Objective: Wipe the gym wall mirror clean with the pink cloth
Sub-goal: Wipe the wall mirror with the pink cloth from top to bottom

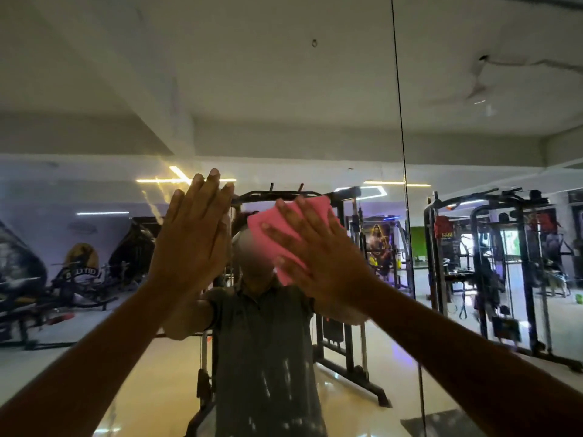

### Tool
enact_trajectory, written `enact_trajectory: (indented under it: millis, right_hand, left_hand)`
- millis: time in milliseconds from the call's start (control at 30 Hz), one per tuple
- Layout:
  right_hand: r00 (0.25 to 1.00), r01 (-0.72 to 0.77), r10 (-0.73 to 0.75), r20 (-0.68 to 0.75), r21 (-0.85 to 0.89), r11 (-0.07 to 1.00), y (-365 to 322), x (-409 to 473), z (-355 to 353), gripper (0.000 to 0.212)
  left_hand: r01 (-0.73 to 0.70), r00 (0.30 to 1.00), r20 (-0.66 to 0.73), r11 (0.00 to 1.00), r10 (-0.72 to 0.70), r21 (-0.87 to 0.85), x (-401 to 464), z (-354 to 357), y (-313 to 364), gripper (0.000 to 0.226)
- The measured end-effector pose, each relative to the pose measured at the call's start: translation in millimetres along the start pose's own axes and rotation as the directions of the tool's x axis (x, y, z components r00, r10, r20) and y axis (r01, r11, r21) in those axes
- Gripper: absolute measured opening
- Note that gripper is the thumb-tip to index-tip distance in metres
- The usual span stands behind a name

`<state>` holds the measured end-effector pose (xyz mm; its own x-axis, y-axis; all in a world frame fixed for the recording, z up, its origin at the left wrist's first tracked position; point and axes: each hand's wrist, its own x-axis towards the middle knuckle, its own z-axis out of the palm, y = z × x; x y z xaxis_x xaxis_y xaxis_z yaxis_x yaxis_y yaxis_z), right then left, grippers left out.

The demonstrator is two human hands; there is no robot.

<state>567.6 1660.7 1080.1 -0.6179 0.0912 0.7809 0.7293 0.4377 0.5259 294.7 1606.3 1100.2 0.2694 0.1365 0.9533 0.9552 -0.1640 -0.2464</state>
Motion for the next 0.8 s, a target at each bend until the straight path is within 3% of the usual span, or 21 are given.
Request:
enact_trajectory:
  millis: [33,100,167,200,300,367,467,500,567,633,667,733,800]
  right_hand:
    - [0.999,-0.043,0.043,-0.025,-0.004,0.999,17.9,5.1,-2.9,0.067]
    - [0.956,-0.273,0.273,-0.112,0.010,0.962,42.6,40.8,-13.7,0.068]
    - [0.910,-0.399,0.395,-0.127,-0.007,0.917,26.7,76.3,-18.2,0.070]
    - [0.936,-0.339,0.332,-0.113,-0.043,0.940,8.2,81.3,-15.1,0.071]
    - [0.999,0.034,-0.036,-0.030,-0.059,0.998,-12.7,49.8,0.7,0.069]
    - [0.997,0.010,-0.014,-0.071,-0.055,0.998,15.5,53.1,-3.4,0.066]
    - [0.941,-0.312,0.304,-0.151,-0.030,0.950,25.2,98.1,-20.2,0.067]
    - [0.932,-0.346,0.334,-0.141,-0.063,0.936,10.9,104.5,-19.0,0.069]
    - [0.980,-0.187,0.176,-0.095,-0.126,0.974,-19.7,89.8,-6.9,0.072]
    - [0.999,0.024,-0.026,-0.029,-0.077,0.997,-25.9,58.8,0.5,0.069]
    - [0.998,0.043,-0.046,-0.032,-0.070,0.997,-13.5,53.5,0.8,0.067]
    - [0.990,-0.119,0.112,-0.087,-0.075,0.990,13.9,68.1,-6.3,0.066]
    - [0.926,-0.343,0.339,-0.165,0.006,0.939,15.9,91.8,-14.0,0.065]
  left_hand:
    - [-0.005,1.000,-0.005,1.000,0.005,-0.007,-0.6,0.5,-1.2,0.057]
    - [0.002,1.000,-0.020,0.998,-0.003,-0.056,-1.0,-0.2,-2.3,0.056]
    - [0.009,0.999,-0.032,0.995,-0.013,-0.098,-0.2,0.8,-3.3,0.055]
    - [0.017,0.999,-0.035,0.996,-0.021,-0.091,0.1,-0.1,-4.9,0.055]
    - [0.051,0.997,-0.048,0.997,-0.054,-0.059,-2.5,-5.5,-12.8,0.058]
    - [0.028,0.999,-0.041,0.999,-0.030,-0.042,-6.6,-6.6,-21.5,0.058]
    - [-0.025,1.000,-0.010,1.000,0.025,0.005,-5.6,-8.9,-29.2,0.060]
    - [-0.009,1.000,0.003,1.000,0.009,0.019,-4.2,-10.6,-30.0,0.060]
    - [0.008,1.000,0.019,0.999,-0.009,0.045,-1.0,-14.6,-31.9,0.060]
    - [-0.011,1.000,0.029,0.999,0.009,0.052,-1.6,-16.8,-32.7,0.061]
    - [-0.022,0.999,0.027,0.998,0.020,0.056,-3.5,-16.2,-33.6,0.060]
    - [-0.037,0.999,0.009,0.997,0.037,0.062,-4.2,-15.0,-35.5,0.059]
    - [-0.038,0.999,-0.008,0.998,0.038,0.058,-3.3,-12.7,-35.4,0.058]
